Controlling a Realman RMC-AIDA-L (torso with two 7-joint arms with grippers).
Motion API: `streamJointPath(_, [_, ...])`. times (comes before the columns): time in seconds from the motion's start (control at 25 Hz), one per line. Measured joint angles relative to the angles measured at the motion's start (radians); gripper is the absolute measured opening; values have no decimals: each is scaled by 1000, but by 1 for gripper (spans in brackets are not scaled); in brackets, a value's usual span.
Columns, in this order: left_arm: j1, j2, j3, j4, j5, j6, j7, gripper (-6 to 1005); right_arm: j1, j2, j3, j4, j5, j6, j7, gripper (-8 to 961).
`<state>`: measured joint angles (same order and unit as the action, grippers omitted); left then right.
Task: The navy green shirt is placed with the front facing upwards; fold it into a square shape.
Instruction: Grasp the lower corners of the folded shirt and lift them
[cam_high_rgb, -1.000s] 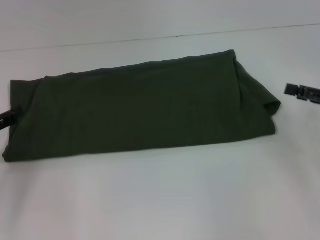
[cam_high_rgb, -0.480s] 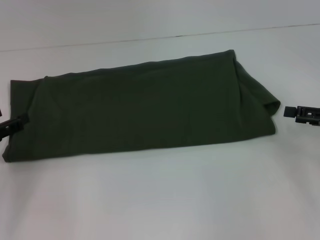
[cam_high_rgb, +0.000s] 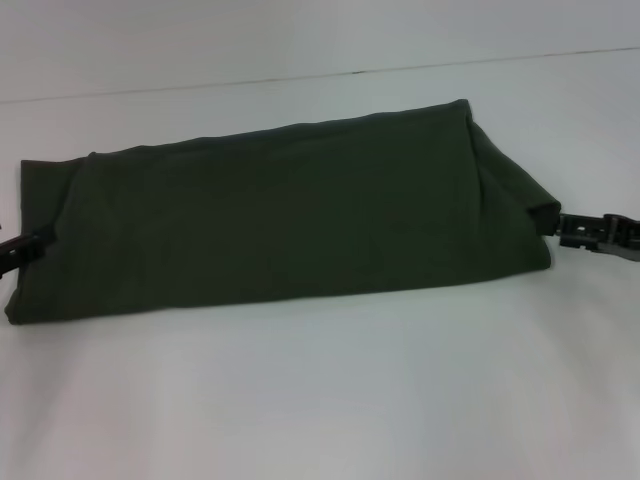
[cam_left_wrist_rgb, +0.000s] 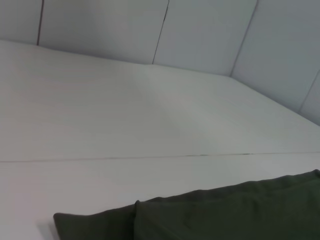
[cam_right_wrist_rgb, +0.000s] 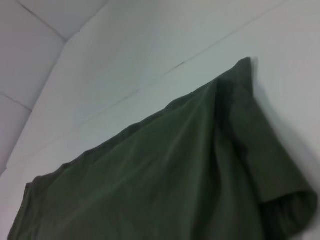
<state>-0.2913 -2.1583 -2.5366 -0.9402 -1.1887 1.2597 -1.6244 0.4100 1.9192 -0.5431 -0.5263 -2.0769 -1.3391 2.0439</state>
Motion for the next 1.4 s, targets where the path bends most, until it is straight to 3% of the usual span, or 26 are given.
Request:
streamJointPath(0.44, [-6, 4, 5, 0, 0, -26, 2, 910, 28, 21, -1, 11, -41, 49, 23, 774])
streamJointPath(1.28, [-15, 8, 6, 1, 0, -31, 3, 911, 53, 38, -14, 34, -65, 78, 35, 770])
streamJointPath(1.4, [-15, 8, 6, 1, 0, -31, 3, 911, 48, 34, -9, 34, -65, 78, 40, 700])
